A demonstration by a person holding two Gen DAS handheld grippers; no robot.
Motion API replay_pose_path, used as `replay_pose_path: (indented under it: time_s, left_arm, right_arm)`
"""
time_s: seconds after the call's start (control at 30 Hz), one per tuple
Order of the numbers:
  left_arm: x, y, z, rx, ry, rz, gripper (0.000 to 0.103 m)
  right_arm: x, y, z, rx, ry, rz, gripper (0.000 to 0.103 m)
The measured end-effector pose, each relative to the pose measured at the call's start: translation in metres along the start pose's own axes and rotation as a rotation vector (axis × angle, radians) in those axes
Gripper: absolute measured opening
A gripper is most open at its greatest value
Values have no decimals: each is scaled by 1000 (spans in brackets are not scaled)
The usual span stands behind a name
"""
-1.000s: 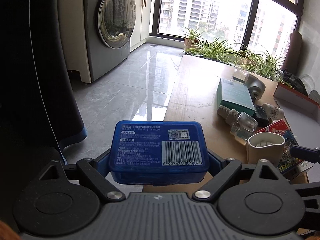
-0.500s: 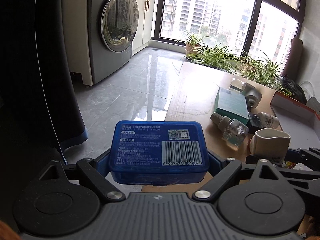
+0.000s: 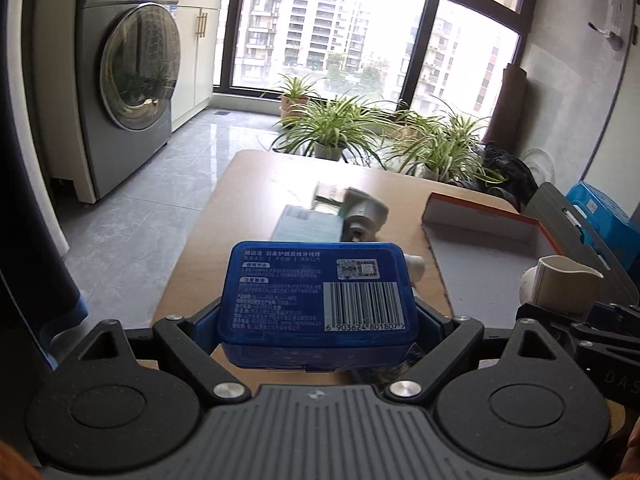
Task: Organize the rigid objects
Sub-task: 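Grasp the cream-white mug with the right tool while the left tool holds the blue box, then carry the blue box and the mug in both tools toward the cardboard tray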
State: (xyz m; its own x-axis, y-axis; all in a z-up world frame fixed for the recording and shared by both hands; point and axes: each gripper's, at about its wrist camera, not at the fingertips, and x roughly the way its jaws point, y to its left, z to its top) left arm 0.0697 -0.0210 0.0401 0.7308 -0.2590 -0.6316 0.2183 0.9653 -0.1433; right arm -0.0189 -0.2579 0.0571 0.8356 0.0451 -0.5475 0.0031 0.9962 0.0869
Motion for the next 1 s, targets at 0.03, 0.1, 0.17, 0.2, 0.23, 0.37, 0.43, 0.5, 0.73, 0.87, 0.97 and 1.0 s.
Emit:
replay_pose_path:
  time_s: [0.03, 0.1, 0.17, 0.2, 0.23, 0.37, 0.43, 0.5, 0.73, 0.87, 0.97, 1.0]
  left_arm:
    - [4, -10, 3, 16, 5, -21, 94]
    - [12, -28, 11, 47, 11, -54, 94]
    - [19, -44, 17, 68, 14, -88, 94]
    - [24, -53, 20, 74, 11, -106, 94]
    - [28, -60, 23, 77, 5, -122, 94]
    - [40, -85, 28, 72, -17, -160, 94]
    - [44, -95, 27, 86, -15, -164, 94]
    - [46, -102, 25, 103, -10, -170, 94]
    - [56, -121, 23, 133, 30, -167, 94]
    - [58, -129, 26, 144, 33, -177, 94]
    - [57, -134, 29, 149, 25, -180, 94]
    - [57, -135, 30, 147, 24, -183, 94]
  right_arm:
    - [-2, -10, 2, 17, -3, -20, 69]
    - [-5, -31, 6, 53, -6, -65, 69]
    - [-8, -50, 9, 88, -6, -95, 69]
    - [-9, -60, 10, 98, -8, -107, 69]
    - [-10, -68, 12, 102, -13, -119, 69]
    - [-8, -96, 17, 108, -4, -141, 69]
    - [-7, -107, 19, 115, -2, -137, 69]
    - [-4, -116, 20, 127, 6, -138, 69]
    - [8, -132, 26, 145, 21, -143, 69]
    - [12, -137, 32, 145, 23, -152, 69]
    - [14, -139, 36, 137, 19, -155, 69]
    - [15, -138, 37, 133, 18, -154, 69]
